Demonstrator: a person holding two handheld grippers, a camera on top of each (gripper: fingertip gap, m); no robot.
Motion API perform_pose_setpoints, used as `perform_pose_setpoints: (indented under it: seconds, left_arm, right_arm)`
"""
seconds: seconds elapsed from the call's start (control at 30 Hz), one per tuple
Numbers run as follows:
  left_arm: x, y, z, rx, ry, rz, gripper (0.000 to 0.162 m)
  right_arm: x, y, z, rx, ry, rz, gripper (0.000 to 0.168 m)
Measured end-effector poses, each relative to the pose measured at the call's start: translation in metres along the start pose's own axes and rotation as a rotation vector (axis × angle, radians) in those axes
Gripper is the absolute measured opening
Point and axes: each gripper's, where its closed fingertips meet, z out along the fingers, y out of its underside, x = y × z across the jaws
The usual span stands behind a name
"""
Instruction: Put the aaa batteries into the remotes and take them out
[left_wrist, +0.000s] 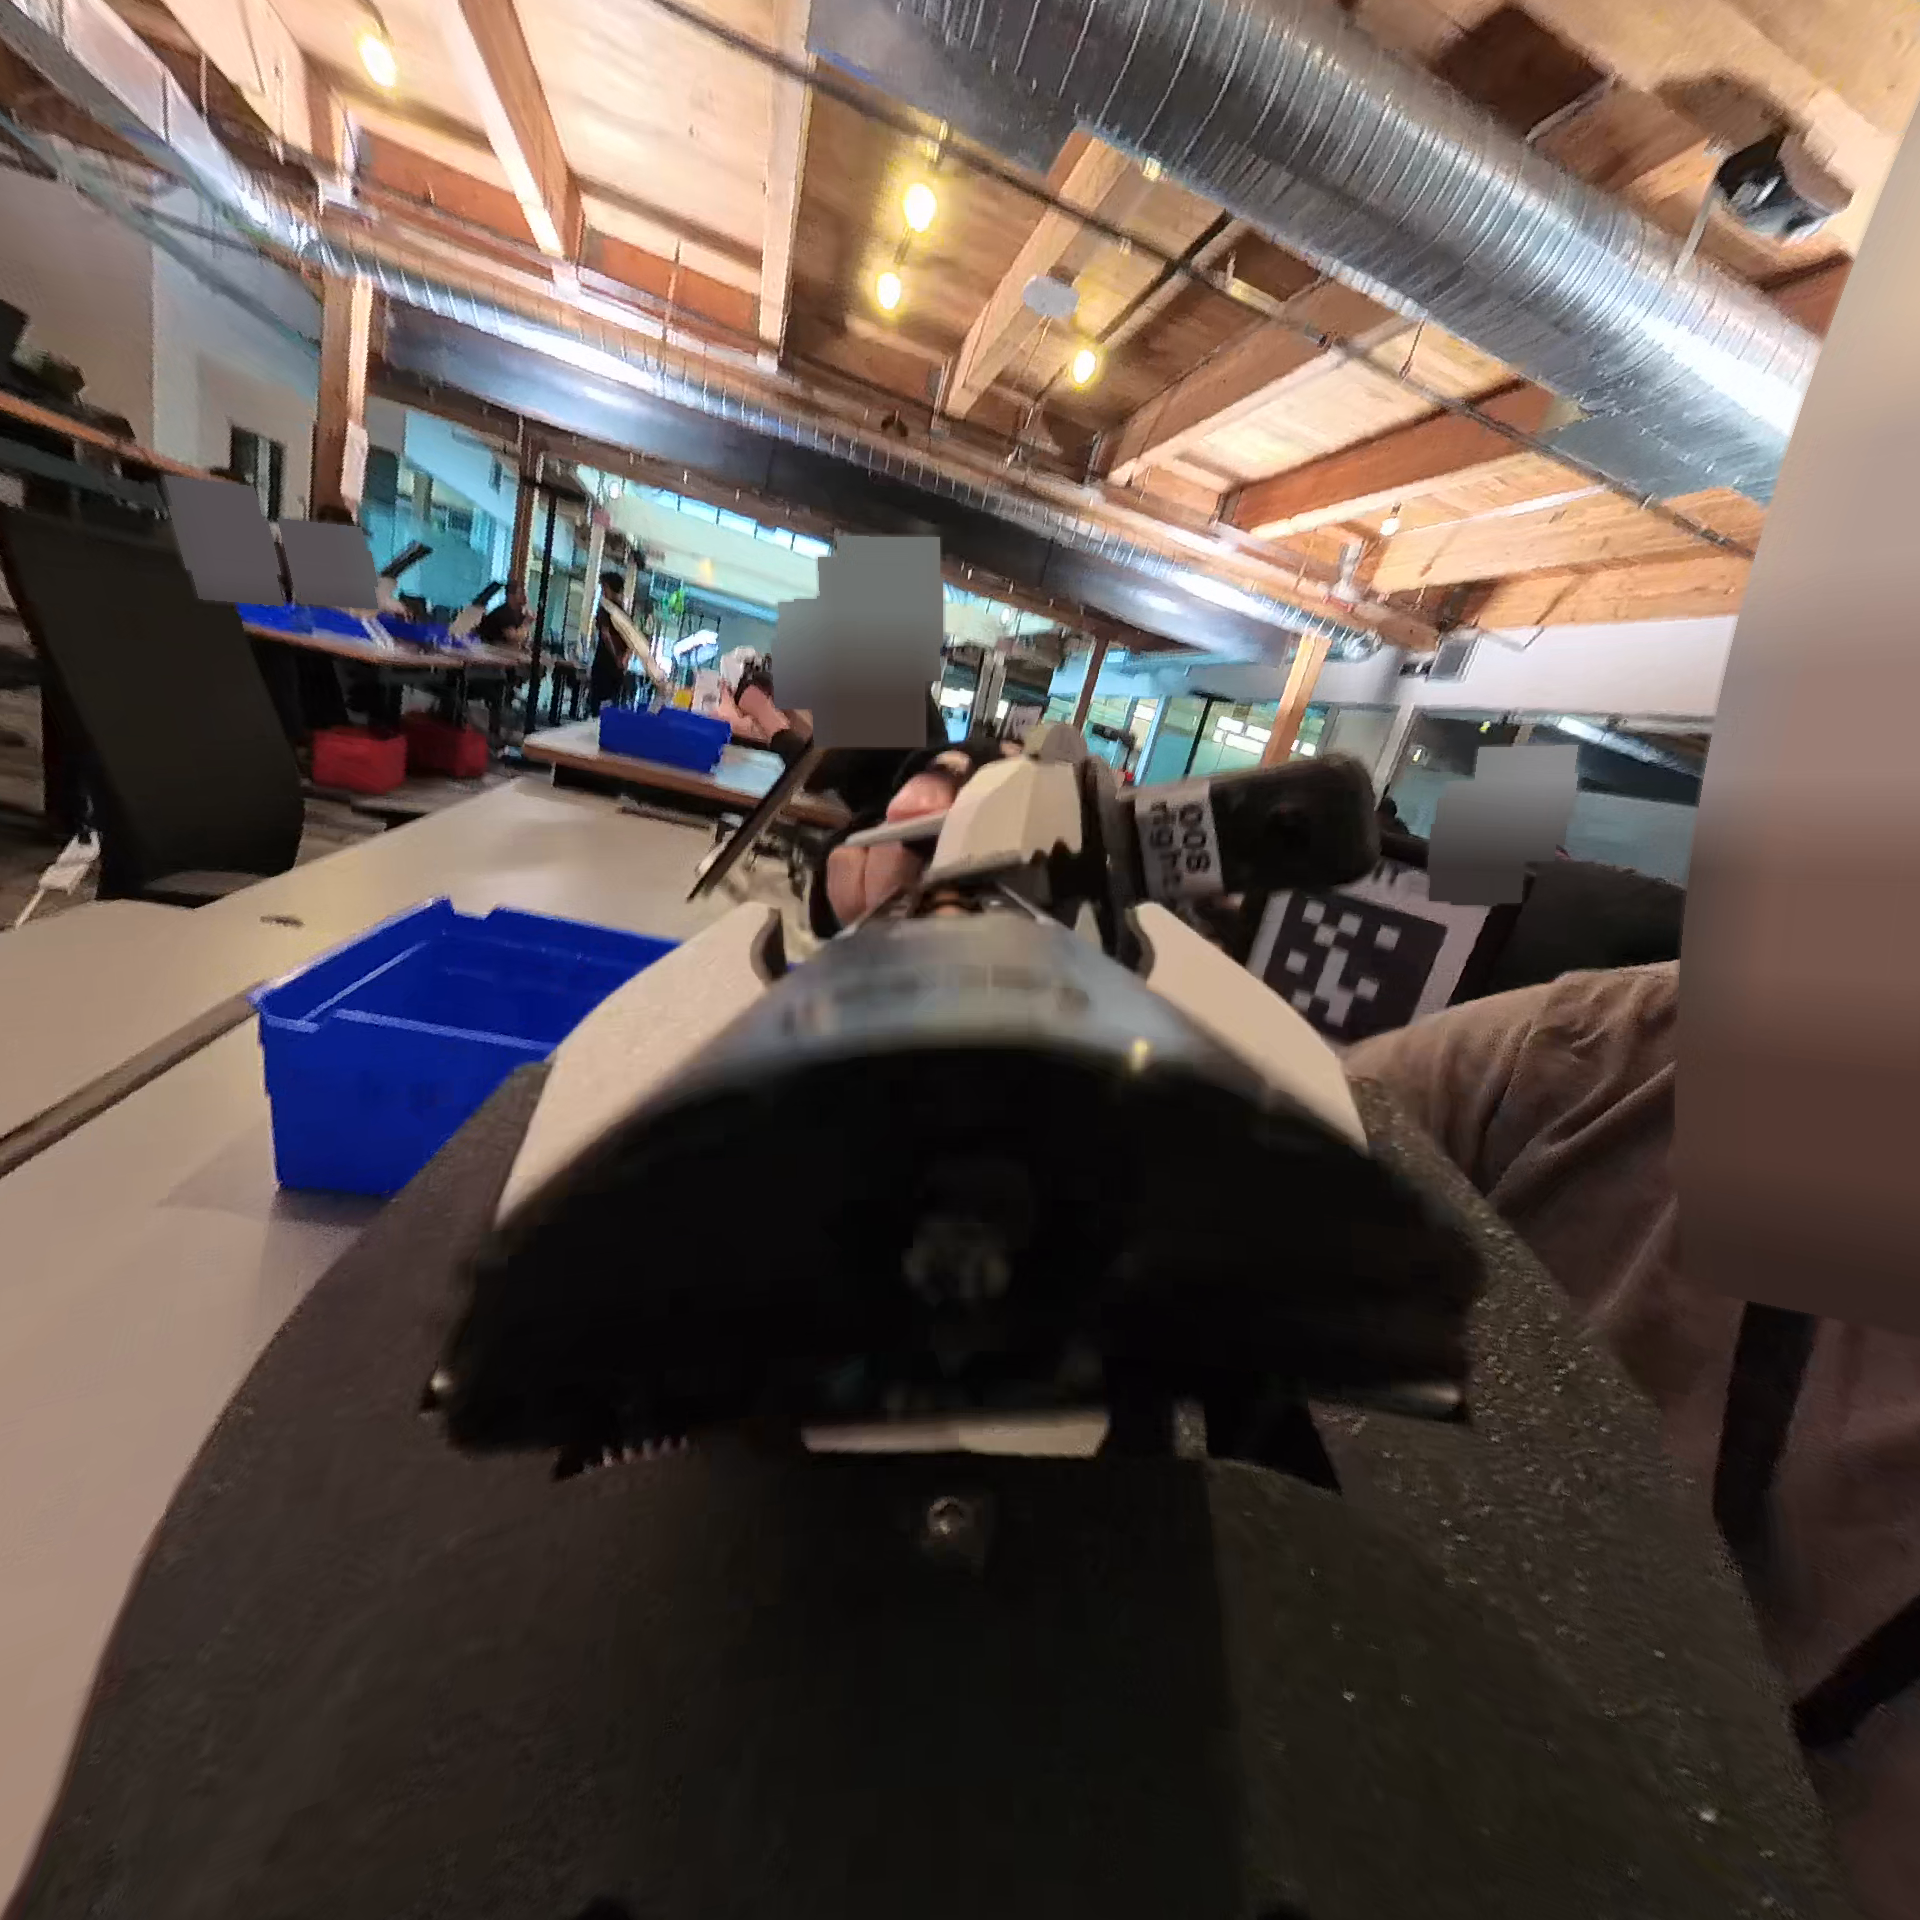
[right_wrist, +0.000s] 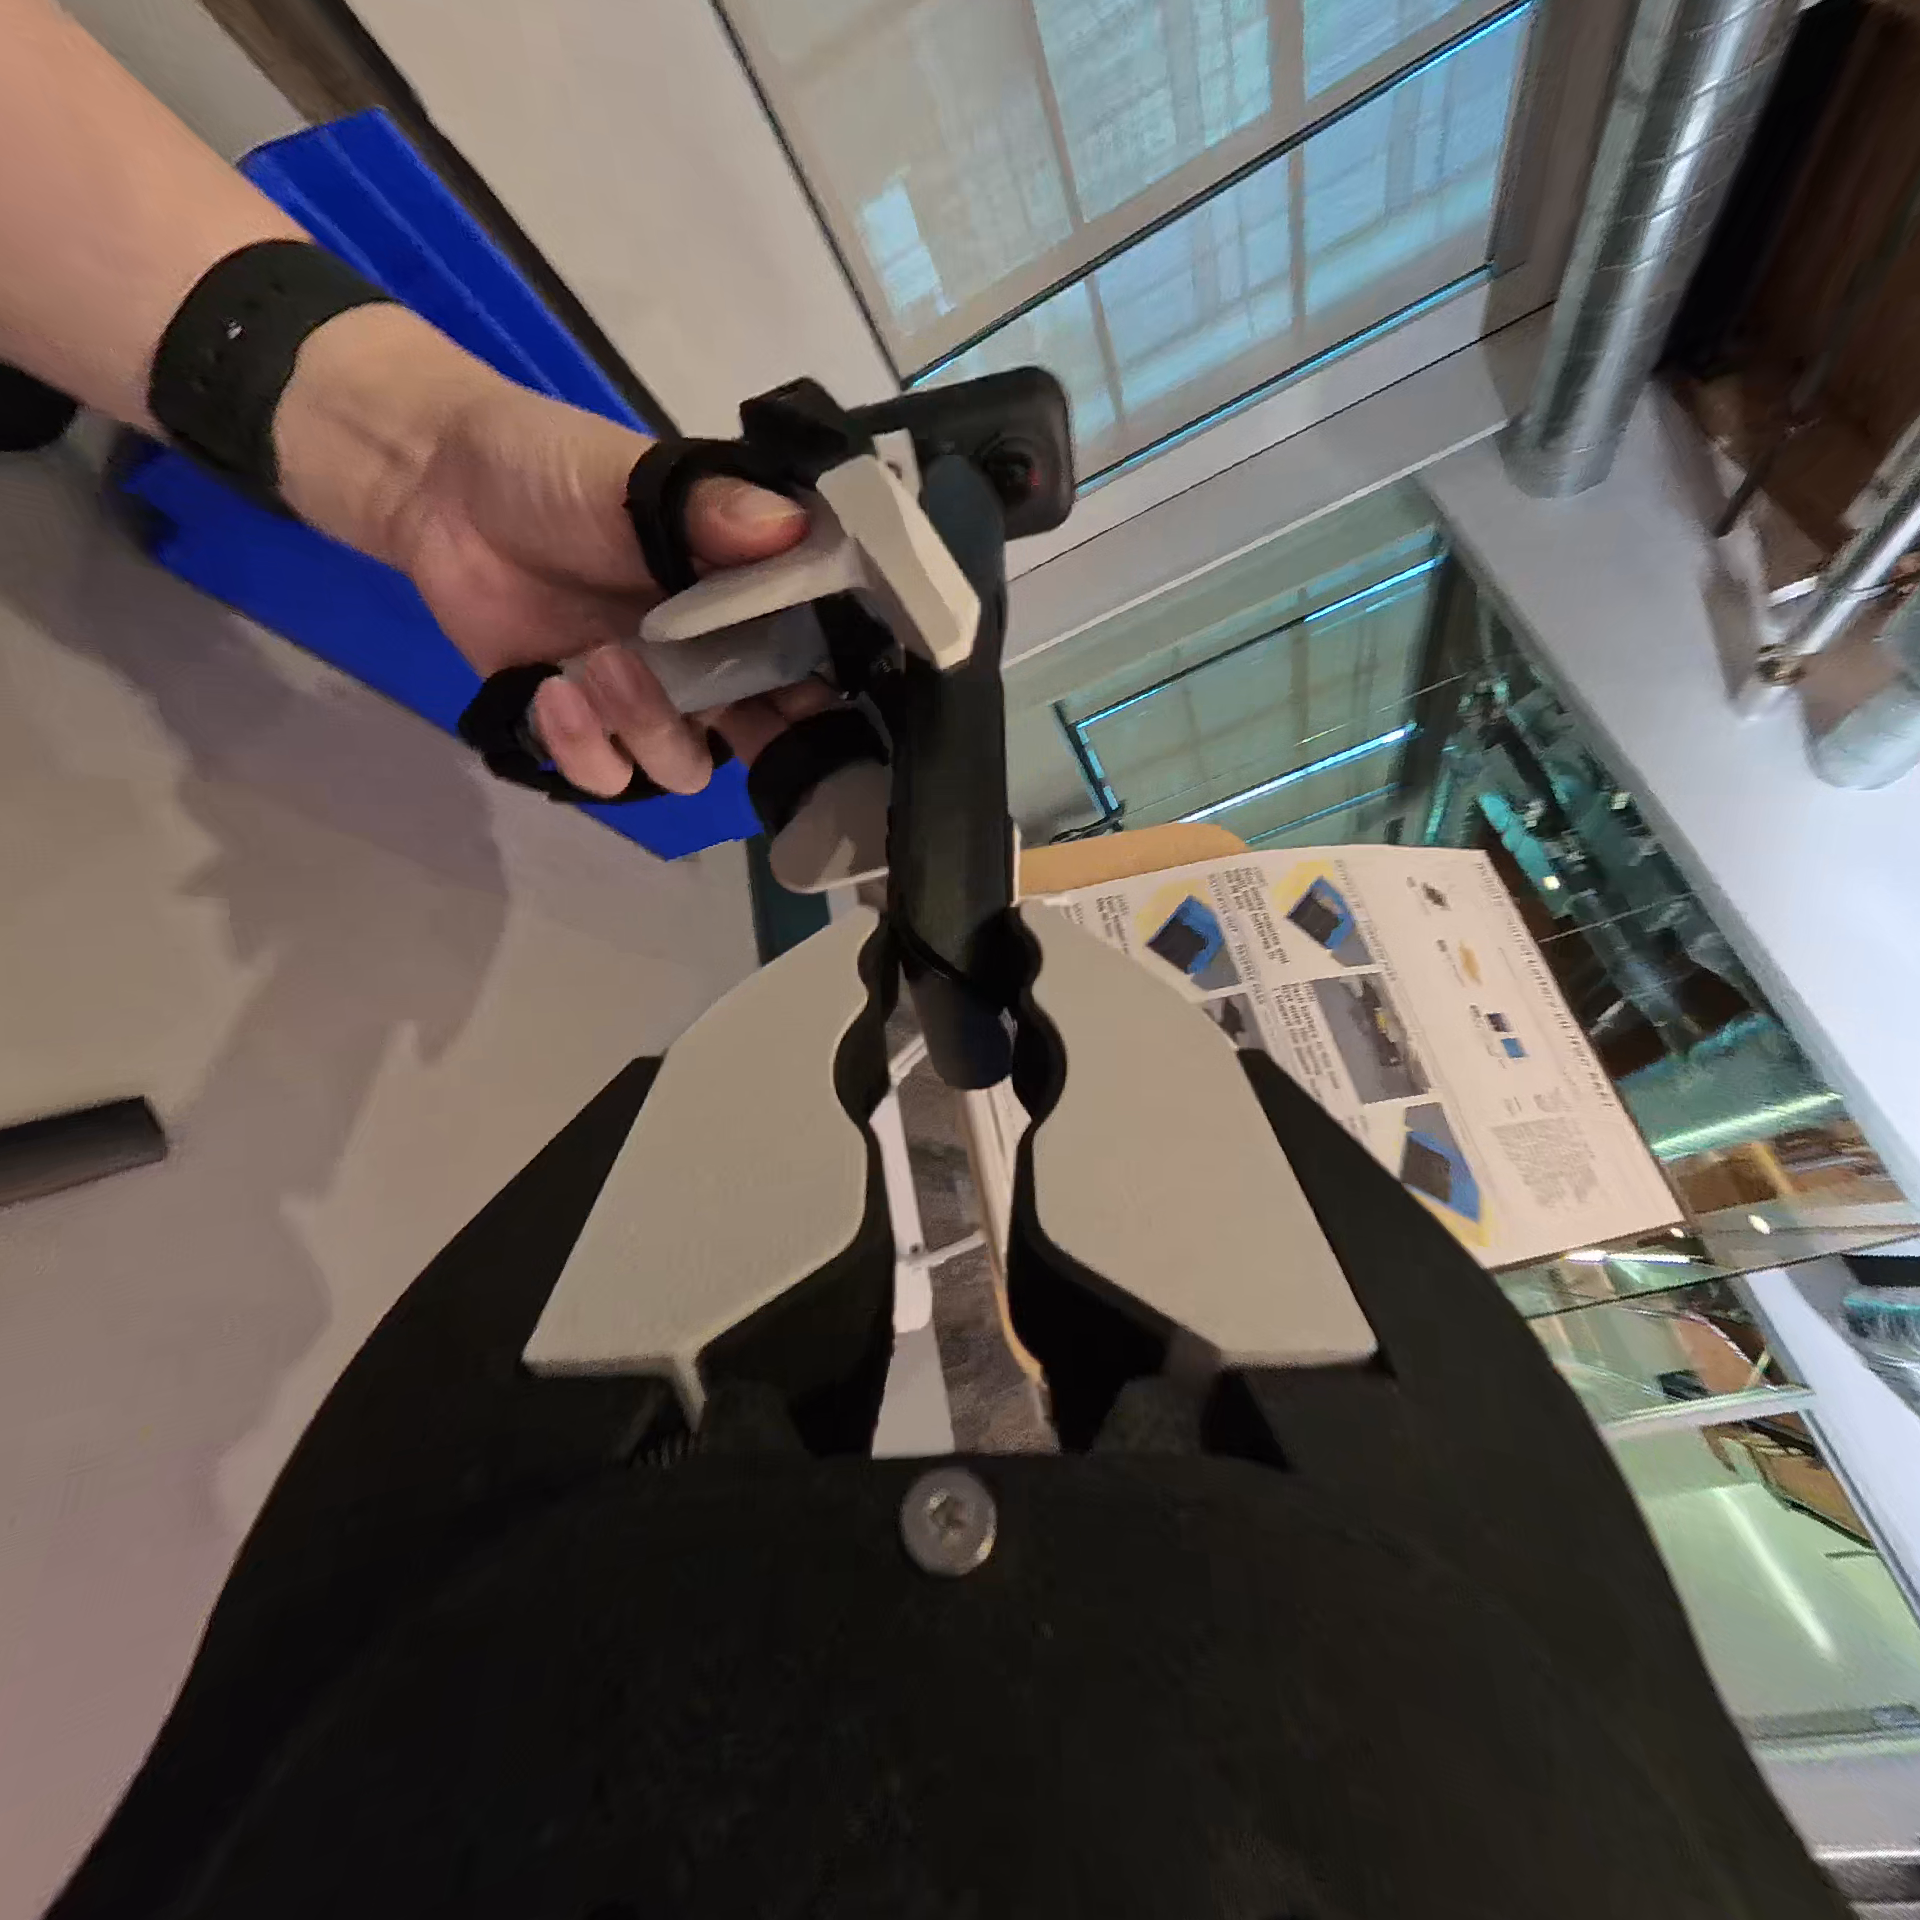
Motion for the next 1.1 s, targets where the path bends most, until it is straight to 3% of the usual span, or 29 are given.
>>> perform_pose_setpoints:
  seconds: [0.03, 0.23, 0.43, 0.5, 0.6, 0.7, 0.97, 1.1]
  left_arm:
    - [-0.002, 0.005, 0.0, -0.035, -0.012, 0.002, 0.06]
    - [-0.013, 0.022, -0.002, -0.162, -0.053, 0.013, 0.082]
    - [-0.01, 0.039, 0.002, -0.238, -0.029, 0.024, 0.082]
    - [-0.004, 0.036, 0.006, -0.192, 0.015, 0.017, 0.07]
    - [0.003, 0.026, 0.007, -0.12, 0.069, -0.036, 0.078]
    - [-0.002, 0.025, 0.006, -0.126, 0.018, 0.008, 0.084]
    - [0.001, -0.002, 0.002, 0.074, 0.013, 0.077, 0.077]
    - [0.006, 0.002, 0.002, 0.03, 0.028, 0.108, 0.071]
  right_arm:
    - [0.0, 0.003, -0.001, -0.008, -0.025, 0.008, 0.021]
    - [-0.002, 0.005, -0.021, 0.043, -0.136, 0.106, 0.02]
    - [-0.005, 0.001, -0.026, 0.03, -0.144, 0.015, 0.02]
    - [-0.007, 0.002, -0.027, 0.023, -0.15, -0.012, 0.02]
    - [-0.007, 0.004, -0.028, 0.022, -0.146, -0.04, 0.02]
    - [-0.005, 0.003, -0.03, 0.025, -0.145, -0.028, 0.02]
    - [-0.009, 0.006, -0.026, 0.007, -0.143, -0.031, 0.02]
    - [-0.007, 0.009, -0.027, -0.005, -0.135, -0.031, 0.02]
